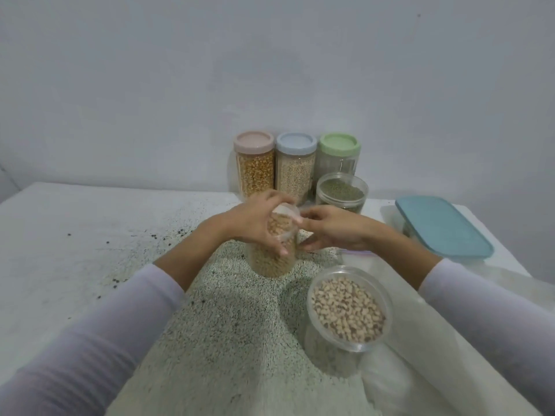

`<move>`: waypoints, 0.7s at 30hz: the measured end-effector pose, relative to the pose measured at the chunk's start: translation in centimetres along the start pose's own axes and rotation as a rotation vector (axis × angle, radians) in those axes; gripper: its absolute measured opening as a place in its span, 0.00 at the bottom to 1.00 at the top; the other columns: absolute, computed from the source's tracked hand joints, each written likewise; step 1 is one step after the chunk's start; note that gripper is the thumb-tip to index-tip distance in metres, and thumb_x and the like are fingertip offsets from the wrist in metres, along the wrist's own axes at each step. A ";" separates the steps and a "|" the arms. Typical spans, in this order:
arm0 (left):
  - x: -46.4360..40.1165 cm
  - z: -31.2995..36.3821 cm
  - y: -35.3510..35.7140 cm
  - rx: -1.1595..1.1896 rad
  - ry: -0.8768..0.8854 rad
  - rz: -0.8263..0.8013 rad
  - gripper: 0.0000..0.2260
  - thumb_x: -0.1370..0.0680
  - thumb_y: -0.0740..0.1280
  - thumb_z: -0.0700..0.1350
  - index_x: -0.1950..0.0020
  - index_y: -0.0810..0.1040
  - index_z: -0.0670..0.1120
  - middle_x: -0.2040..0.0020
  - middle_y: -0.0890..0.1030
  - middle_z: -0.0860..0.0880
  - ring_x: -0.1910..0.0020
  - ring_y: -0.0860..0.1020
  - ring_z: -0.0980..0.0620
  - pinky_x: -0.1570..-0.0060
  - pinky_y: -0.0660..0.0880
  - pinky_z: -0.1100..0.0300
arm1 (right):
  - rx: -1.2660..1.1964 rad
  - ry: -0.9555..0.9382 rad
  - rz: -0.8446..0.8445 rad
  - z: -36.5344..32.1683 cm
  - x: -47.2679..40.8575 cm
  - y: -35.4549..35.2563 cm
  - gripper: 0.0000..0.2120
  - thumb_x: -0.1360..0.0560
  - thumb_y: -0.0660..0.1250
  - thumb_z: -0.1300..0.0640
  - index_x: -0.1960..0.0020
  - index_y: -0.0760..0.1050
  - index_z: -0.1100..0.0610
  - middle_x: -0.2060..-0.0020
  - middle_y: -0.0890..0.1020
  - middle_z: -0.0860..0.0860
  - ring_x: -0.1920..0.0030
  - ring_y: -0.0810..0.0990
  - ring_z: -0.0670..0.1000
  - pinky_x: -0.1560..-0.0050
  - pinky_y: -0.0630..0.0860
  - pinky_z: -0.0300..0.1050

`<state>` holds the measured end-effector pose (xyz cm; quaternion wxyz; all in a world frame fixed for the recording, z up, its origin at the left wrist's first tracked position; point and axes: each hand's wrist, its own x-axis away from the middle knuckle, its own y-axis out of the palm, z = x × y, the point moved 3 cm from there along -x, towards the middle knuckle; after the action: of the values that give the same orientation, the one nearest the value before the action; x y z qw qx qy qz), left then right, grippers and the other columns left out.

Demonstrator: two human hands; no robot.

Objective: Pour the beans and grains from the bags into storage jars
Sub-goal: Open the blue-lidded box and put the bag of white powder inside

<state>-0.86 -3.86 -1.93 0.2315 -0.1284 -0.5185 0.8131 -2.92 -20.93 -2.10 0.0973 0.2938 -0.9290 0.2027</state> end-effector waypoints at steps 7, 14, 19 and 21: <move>1.3 -3.6 -1.0 0.029 -0.135 0.210 0.39 0.34 0.78 0.51 0.27 0.64 0.53 0.28 0.63 0.47 0.29 0.61 0.46 0.35 0.67 0.37 | 0.958 0.020 -0.572 -0.9 6.0 0.8 0.53 0.45 0.74 0.34 0.25 0.54 0.45 0.25 0.58 0.47 0.28 0.61 0.50 0.31 0.66 0.53; 1.6 -4.5 -1.4 0.043 -0.217 0.351 0.42 0.36 0.79 0.52 0.28 0.64 0.45 0.28 0.63 0.46 0.30 0.61 0.48 0.34 0.65 0.47 | 0.925 0.007 -0.291 18.9 -4.0 -10.0 0.38 0.39 0.56 0.25 0.34 0.65 0.42 0.33 0.67 0.40 0.26 0.61 0.58 0.26 0.58 0.59; 1.8 -4.7 -1.9 -0.060 -0.248 0.373 0.39 0.35 0.78 0.56 0.29 0.68 0.46 0.33 0.63 0.44 0.31 0.58 0.47 0.33 0.63 0.48 | 1.008 -0.059 -0.153 1.4 1.1 1.3 0.39 0.39 0.74 0.46 0.34 0.65 0.62 0.38 0.70 0.62 0.38 0.72 0.62 0.40 0.76 0.54; 1.9 -4.7 -2.1 -0.070 -0.265 0.350 0.39 0.34 0.77 0.57 0.28 0.68 0.46 0.32 0.64 0.44 0.31 0.59 0.47 0.33 0.63 0.48 | 1.071 -0.140 -0.037 -0.9 0.9 1.4 0.34 0.37 0.75 0.51 0.37 0.66 0.62 0.40 0.70 0.62 0.40 0.71 0.64 0.44 0.77 0.57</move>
<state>0.09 1.52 -2.02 0.0119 -0.1167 -0.5421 0.8321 -4.39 -19.92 -1.43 -0.1247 0.3316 -0.6947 0.6260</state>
